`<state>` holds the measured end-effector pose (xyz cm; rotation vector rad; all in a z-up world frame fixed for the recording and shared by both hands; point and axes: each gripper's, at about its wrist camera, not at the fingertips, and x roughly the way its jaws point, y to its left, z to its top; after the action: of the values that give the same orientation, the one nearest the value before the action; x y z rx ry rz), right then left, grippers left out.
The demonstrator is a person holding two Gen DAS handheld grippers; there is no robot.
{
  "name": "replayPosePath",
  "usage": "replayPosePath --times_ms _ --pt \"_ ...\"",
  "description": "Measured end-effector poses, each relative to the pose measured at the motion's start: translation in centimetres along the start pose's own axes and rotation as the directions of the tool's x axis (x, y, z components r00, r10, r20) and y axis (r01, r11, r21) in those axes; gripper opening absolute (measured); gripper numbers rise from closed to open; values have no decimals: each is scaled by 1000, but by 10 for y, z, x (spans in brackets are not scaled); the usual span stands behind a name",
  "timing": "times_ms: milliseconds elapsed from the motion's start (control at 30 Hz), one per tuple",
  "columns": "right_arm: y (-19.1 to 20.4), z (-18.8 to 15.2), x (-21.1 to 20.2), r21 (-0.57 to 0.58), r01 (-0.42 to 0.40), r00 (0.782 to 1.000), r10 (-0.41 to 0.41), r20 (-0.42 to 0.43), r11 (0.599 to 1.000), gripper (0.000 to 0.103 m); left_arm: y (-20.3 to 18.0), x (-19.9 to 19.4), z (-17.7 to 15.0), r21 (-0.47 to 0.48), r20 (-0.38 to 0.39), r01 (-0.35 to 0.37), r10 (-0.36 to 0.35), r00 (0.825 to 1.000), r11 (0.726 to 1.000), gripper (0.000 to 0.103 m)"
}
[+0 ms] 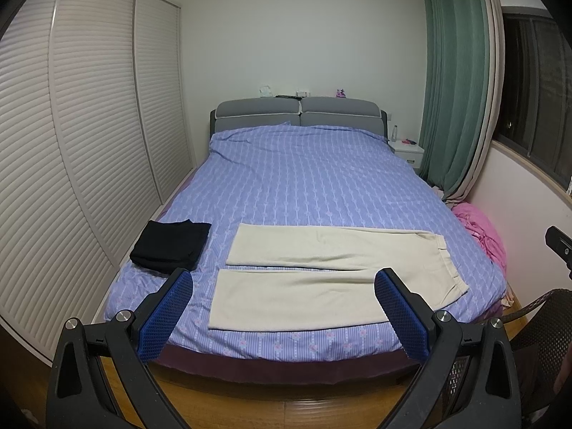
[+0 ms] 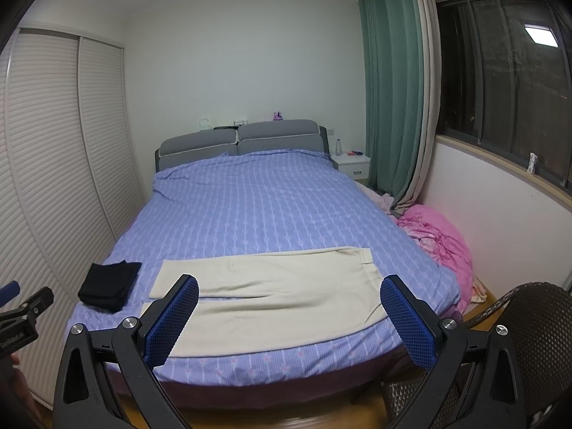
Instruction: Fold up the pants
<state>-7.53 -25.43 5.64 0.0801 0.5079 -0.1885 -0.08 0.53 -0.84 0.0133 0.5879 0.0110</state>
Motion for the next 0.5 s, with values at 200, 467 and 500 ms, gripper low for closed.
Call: replayPosePath --times_ms 200,467,500 --pt "1 0 -1 -1 0 1000 0 2 1000 103 0 0 0 -1 -1 0 0 1000 1000 103" --pt "1 1 -2 -2 -3 1000 3 5 1000 103 0 0 1 -3 -2 2 -2 1000 1000 103" --pt "1 1 -2 -2 -2 1000 2 6 1000 103 -1 0 1 -4 -3 2 -2 1000 1000 103"
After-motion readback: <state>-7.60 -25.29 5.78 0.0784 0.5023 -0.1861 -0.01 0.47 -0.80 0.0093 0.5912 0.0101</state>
